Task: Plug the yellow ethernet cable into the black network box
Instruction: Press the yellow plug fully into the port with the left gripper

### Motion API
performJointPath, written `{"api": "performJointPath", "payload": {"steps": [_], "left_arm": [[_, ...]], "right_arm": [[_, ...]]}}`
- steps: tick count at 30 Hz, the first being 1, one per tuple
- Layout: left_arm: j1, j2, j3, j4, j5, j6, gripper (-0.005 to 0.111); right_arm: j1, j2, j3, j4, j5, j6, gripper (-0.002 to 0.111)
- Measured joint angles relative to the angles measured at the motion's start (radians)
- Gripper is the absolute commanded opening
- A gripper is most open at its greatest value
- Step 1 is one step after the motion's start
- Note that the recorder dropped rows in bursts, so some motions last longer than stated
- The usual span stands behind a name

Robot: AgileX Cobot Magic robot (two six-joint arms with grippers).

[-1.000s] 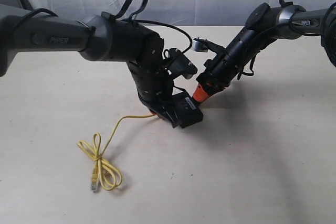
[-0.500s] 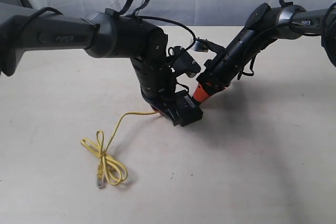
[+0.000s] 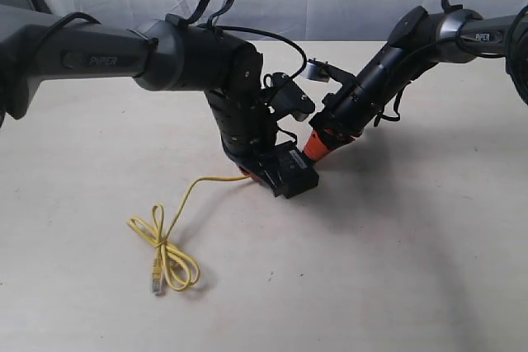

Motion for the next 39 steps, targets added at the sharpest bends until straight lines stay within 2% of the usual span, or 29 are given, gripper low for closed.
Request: {"api": "performJointPath", "payload": {"steps": [27,31,36,39], "left_arm": [[0.008,0.009,0.0,-0.019,-0.018,0.0,0.0],[0.008,0.011,-0.002,-0.013,-0.01,0.0,0.015],[0.008,0.013,-0.004,-0.013,-0.02,0.0,0.05],[0.008,0.014,-0.004,-0.022,-0.022,0.0,0.064]], "right_arm": [[-0.002,0.001,0.0,0.014,-0.002,0.004,-0.001],[-0.002,0.001,0.0,0.014,-0.006,0.004,-0.001],[-0.002,0.001,0.0,0.019,-0.011,0.004,-0.001],[0.001,0.001,0.0,0.021,-0.015,0.004,-0.001]]}}
